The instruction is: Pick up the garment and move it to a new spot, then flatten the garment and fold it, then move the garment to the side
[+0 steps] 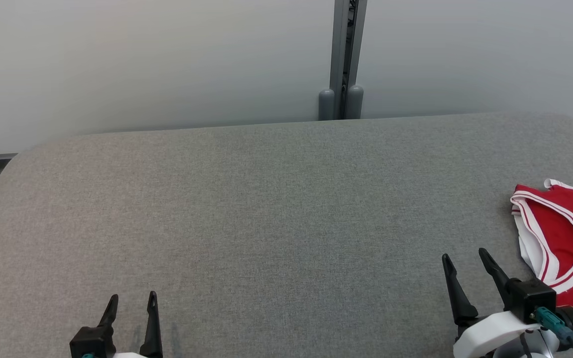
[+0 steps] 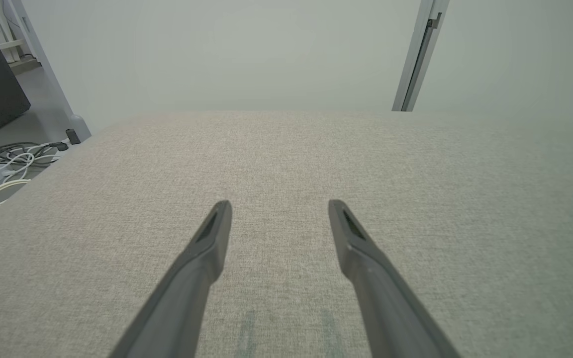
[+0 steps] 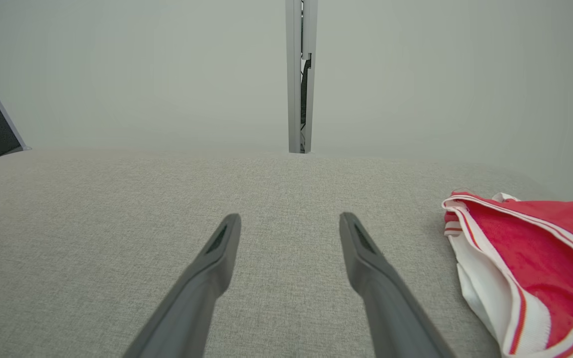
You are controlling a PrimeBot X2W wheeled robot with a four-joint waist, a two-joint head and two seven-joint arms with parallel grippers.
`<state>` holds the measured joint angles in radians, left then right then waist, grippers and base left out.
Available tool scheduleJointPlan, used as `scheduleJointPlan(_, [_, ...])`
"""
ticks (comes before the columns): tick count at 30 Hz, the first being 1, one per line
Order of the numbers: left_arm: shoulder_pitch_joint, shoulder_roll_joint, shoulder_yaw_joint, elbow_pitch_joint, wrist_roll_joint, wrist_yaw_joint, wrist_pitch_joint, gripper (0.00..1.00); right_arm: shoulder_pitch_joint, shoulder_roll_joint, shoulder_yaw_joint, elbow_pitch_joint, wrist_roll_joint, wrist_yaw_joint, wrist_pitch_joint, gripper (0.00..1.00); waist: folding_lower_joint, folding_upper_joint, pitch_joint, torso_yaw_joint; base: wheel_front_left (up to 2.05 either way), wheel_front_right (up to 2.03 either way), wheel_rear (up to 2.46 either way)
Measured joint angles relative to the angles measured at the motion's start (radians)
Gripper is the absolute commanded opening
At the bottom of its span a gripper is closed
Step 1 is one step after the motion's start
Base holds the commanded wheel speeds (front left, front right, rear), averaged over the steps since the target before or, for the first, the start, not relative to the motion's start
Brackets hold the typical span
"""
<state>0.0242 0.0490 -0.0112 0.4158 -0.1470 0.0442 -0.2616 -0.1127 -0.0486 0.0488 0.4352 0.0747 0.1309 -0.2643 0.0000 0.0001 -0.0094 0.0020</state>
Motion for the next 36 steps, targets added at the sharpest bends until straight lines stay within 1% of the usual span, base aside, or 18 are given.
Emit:
scheduleJointPlan(5, [-0.002,0.001,-0.005,0.008,-0.003,-0.002,0.000,1.00,0.001,0.001,0.000,0.003,-0.001,0.000,0.000,1.00,0.0000,0.0000,0.004,0.001,0.00,0.00,0.00])
scheduleJointPlan(10, [0.001,0.000,-0.004,0.009,-0.005,0.000,0.000,1.00,0.001,0.000,0.006,0.007,-0.002,0.000,0.000,1.00,0.0000,0.0000,0.001,0.028,0.00,0.00,0.00])
scheduleJointPlan(15, [0.003,-0.002,-0.009,0.009,-0.009,0.000,0.000,1.00,0.000,0.000,0.003,0.018,-0.014,0.000,0.000,1.00,0.0000,0.0000,0.005,0.025,0.00,0.00,0.00])
scheduleJointPlan(16, [0.003,-0.001,-0.010,0.010,-0.016,-0.002,0.000,1.00,0.000,0.000,0.003,0.019,-0.016,0.000,0.000,1.00,0.0000,0.0000,0.006,0.025,0.00,0.00,0.00])
scheduleJointPlan(17, [0.003,0.000,-0.011,0.013,-0.034,-0.014,0.000,1.00,0.000,0.000,0.002,0.020,-0.020,0.000,0.000,1.00,0.0000,0.0000,0.007,0.025,0.00,0.00,0.00])
scheduleJointPlan(18, [0.004,-0.001,-0.011,0.018,-0.042,-0.018,0.001,0.00,0.001,0.001,0.002,0.023,-0.021,0.000,0.000,0.00,0.0000,0.0000,0.007,0.025,0.00,0.00,0.00])
scheduleJointPlan(24, [0.031,-0.016,-0.010,0.065,-0.050,-0.018,0.016,0.00,0.042,0.017,0.000,0.070,-0.010,0.000,0.008,0.00,0.0000,0.0000,0.007,0.025,0.00,0.00,0.00])
scheduleJointPlan(36, [0.022,-0.017,0.010,0.035,-0.274,-0.043,0.073,0.00,0.041,0.017,-0.025,0.035,0.234,0.000,0.064,0.00,0.0000,0.0000,0.008,0.022,0.00,0.00,0.00])
